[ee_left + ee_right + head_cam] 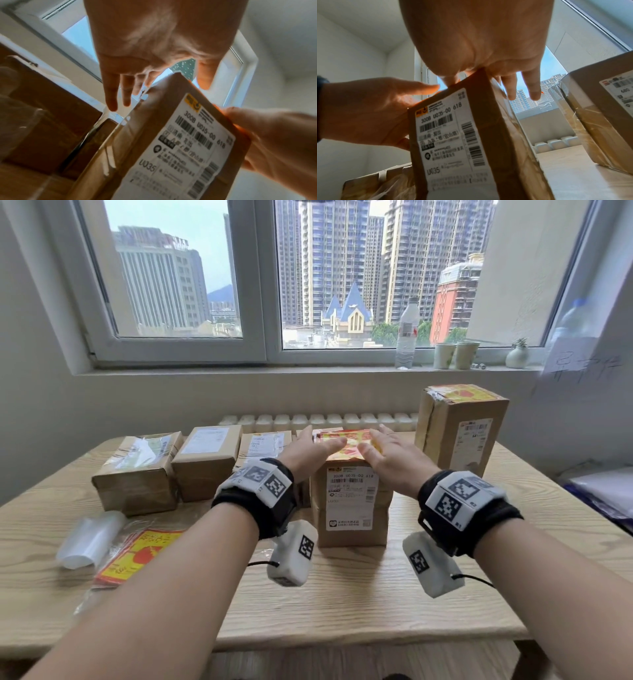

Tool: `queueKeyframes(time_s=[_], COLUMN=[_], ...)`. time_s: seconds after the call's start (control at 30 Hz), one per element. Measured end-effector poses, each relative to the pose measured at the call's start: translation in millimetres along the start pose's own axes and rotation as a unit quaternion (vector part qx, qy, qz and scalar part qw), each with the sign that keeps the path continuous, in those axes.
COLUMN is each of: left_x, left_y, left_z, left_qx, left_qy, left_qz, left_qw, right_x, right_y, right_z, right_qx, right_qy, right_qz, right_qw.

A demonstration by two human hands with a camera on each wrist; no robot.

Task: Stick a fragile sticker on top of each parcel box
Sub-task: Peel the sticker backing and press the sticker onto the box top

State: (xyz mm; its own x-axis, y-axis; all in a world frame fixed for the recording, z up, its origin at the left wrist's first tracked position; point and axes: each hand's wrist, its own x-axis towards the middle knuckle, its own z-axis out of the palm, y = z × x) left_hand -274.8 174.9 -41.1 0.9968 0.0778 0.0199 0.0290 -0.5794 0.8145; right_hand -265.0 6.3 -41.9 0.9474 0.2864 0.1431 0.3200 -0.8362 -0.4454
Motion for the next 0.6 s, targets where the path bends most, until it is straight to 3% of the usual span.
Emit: queueKeyframes(time_s=[0.13, 0.27, 0.6], left_x=[-5, -10, 17], left_y=[-10, -8, 67], left_z=[-10, -3, 4], left_qx=[-0.049, -0.015, -0.084], left_qy=[-0.079, -0.054, -0.009], left_qz=[-0.004, 0.013, 0.064], left_qw=[0.996, 0.998, 0.994], right_x=[-4, -17, -8], right_y=[8, 9, 33], right_z=[0, -9, -78], right_qx=[0.058, 0.135, 0.227], right_qy=[0.038, 0.045, 0.214], right_qz=[0.043, 0.043, 0.095], right_qw=[0.997, 0.989, 0.945])
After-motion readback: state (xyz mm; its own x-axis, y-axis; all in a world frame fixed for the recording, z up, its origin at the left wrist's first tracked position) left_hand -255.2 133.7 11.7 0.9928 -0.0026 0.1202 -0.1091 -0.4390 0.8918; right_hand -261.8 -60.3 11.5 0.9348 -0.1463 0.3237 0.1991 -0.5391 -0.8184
